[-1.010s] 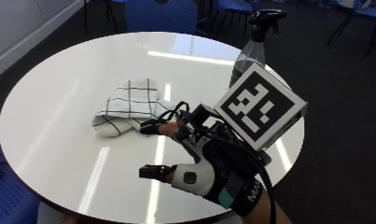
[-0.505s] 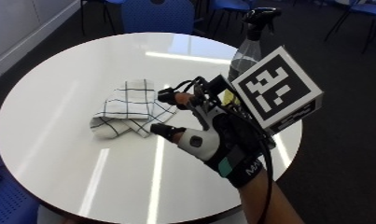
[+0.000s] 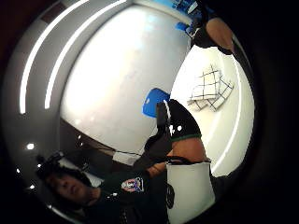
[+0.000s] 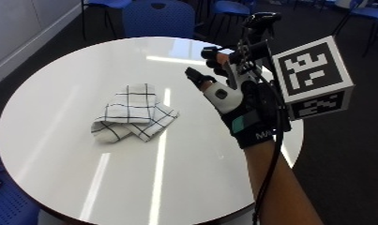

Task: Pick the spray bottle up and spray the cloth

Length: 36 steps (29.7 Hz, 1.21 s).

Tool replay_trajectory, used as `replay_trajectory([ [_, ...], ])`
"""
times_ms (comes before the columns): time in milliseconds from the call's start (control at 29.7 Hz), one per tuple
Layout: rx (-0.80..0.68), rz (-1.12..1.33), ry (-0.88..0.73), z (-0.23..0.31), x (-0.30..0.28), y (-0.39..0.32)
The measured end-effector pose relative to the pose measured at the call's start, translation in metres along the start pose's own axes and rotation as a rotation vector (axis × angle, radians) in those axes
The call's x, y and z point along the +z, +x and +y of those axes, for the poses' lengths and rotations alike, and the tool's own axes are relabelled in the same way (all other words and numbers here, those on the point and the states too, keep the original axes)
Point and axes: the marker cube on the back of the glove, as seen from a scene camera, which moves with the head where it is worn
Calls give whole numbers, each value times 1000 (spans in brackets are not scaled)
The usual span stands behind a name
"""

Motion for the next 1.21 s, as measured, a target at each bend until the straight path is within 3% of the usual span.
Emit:
replay_trajectory([
  [640, 253, 121, 355, -63, -51, 63],
  [1212, 439, 99, 358, -75, -57, 108],
])
